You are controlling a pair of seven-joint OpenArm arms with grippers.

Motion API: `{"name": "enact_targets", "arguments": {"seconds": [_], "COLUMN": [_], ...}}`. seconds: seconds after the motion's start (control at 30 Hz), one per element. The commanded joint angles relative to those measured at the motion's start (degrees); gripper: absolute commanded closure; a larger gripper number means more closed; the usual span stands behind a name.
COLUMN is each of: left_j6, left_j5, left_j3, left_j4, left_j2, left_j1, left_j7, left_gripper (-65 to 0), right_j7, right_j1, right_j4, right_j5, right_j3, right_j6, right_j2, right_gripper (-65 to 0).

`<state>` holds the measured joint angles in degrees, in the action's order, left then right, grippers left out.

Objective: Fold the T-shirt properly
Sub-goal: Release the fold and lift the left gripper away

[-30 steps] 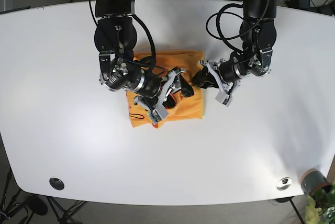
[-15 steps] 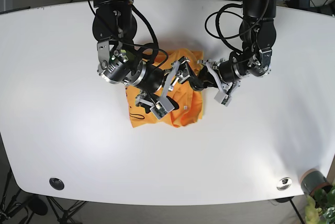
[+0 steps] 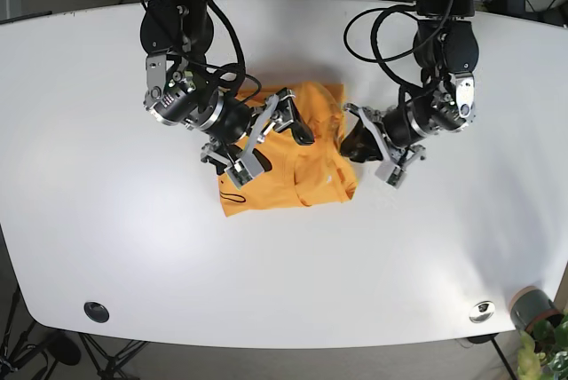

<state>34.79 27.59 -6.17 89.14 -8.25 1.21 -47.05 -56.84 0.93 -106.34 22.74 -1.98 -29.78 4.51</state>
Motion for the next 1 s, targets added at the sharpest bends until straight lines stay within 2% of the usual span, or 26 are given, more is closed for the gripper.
{"name": "enact_targets", "arguments": {"seconds": [0.0, 0.1, 0.23, 0.33, 0.43, 0.53, 0.63, 0.7, 0.8, 0.97], "left_j6": [0.2, 0.2, 0.2, 0.2, 0.2, 0.2, 0.2, 0.2, 0.2, 0.2], "left_j5": [0.3, 0.3, 0.3, 0.2, 0.2, 0.2, 0.2, 0.2, 0.2, 0.2], "left_j3": [-3.8, -5.8, -5.7, -4.9, -4.5, -5.2, -6.6, -6.7, -7.1, -8.8], "left_j4": [4.0, 5.6, 5.8, 5.7, 5.6, 5.7, 5.7, 5.6, 5.7, 5.6], "left_j2": [-1.0, -4.0, -8.1, -11.7, -13.9, -14.7, -15.5, -15.5, -15.6, -15.7], "left_j1": [-0.5, -1.0, -1.3, -1.7, -1.7, -2.9, -4.0, -4.1, -5.2, -6.4], "left_j7": [0.8, 0.8, 0.8, 0.9, 1.0, 1.1, 1.2, 1.2, 1.3, 3.0], "left_gripper": [-11.0, -11.1, -11.3, -11.3, -11.3, -11.3, -11.3, -11.3, -11.3, -11.3], "right_j7": [1.3, 1.3, 1.3, 1.3, 1.6, 1.7, 2.3, 4.1, 7.5, 14.1], "right_j1": [-0.2, 1.0, 2.8, 3.6, 3.6, 3.5, 2.4, 1.3, 1.0, 0.9], "right_j4": [-1.1, -1.7, -2.4, -2.8, -2.5, -2.5, -2.4, -2.2, -2.2, 3.1], "right_j5": [1.2, 1.2, 1.2, 1.0, 0.9, 0.7, 0.6, 0.2, -4.1, -16.7], "right_j3": [0.3, -0.1, -1.2, -5.6, -9.8, -13.4, -16.9, -20.0, -24.4, -27.2], "right_j6": [-0.07, -0.07, -0.24, -1.38, -1.38, -1.47, -1.38, -1.21, -1.12, -1.21], "right_j2": [0.1, -1.1, -1.1, -2.2, -3.7, -4.0, -5.5, -7.6, -9.6, -9.3], "right_gripper": [-50.1, -50.1, -50.6, -50.6, -50.4, -50.3, -50.3, -50.3, -50.3, -50.1]}}
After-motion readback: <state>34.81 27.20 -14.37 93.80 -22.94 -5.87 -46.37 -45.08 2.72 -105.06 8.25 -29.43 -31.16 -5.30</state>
